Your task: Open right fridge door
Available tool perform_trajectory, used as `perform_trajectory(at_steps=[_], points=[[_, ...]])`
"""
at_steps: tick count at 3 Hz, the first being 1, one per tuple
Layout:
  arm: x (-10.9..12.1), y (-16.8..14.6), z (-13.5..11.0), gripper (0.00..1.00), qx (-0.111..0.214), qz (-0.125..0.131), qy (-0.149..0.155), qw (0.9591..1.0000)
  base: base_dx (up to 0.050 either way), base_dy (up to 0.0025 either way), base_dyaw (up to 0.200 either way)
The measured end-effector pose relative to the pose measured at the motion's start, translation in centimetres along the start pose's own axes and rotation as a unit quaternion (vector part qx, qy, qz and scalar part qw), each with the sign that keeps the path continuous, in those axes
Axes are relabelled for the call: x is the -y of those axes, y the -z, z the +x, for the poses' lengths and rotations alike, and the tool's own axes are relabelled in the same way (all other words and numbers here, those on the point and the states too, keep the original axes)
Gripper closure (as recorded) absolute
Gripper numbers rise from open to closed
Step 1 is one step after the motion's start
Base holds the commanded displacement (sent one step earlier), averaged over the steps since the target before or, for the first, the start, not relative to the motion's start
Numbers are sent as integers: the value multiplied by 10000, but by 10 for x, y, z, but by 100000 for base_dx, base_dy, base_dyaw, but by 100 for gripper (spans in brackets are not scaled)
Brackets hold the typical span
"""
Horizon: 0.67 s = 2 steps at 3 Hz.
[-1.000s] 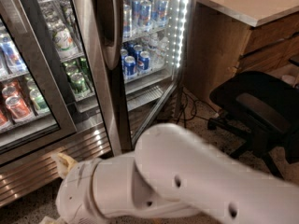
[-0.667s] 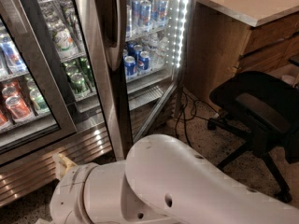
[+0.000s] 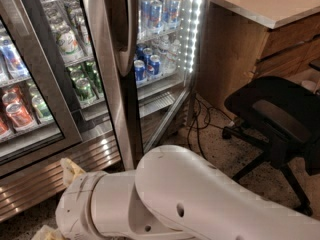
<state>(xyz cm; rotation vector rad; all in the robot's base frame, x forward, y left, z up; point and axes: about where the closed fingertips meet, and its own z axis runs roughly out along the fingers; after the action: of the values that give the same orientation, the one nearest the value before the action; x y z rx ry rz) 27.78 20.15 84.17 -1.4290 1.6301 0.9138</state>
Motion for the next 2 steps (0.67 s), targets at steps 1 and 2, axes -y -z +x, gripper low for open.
perform_trajectory(at_steps=[1,2], points=[[21,-2,-3,0,113,392,-95,9991,0,0,0],[43,-4,-5,0,206,760,-216,9967,0,0,0]])
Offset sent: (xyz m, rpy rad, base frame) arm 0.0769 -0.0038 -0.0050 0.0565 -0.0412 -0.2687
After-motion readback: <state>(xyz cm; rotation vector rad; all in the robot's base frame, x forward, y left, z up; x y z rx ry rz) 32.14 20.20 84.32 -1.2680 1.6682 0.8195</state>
